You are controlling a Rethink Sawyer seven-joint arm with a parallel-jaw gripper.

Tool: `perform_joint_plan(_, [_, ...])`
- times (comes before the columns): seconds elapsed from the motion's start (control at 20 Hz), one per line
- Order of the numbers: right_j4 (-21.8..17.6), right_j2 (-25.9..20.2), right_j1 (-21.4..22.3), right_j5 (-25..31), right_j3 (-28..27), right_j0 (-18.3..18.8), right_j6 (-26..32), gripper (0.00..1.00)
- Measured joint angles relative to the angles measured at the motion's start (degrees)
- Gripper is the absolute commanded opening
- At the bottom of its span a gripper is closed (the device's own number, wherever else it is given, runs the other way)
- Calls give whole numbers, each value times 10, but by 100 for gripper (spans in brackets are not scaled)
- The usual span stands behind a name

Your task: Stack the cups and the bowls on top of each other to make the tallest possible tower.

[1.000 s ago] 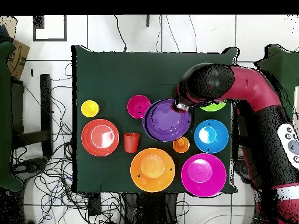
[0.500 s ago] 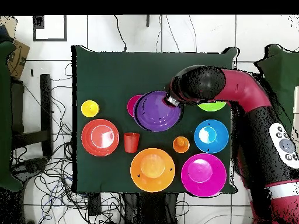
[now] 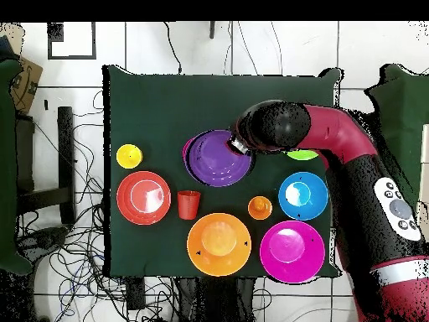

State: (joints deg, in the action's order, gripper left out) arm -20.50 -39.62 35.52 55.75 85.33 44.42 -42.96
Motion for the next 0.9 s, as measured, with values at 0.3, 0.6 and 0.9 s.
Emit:
perform_joint_plan(0.3, [0,2,0,-12,9,-2,-15,0])
perform_joint_plan(0.6, [0,9,0,-53,13,-15,-41,0])
perform_joint_plan(0.9, [0,16,0,-102,18,-34,-77,0])
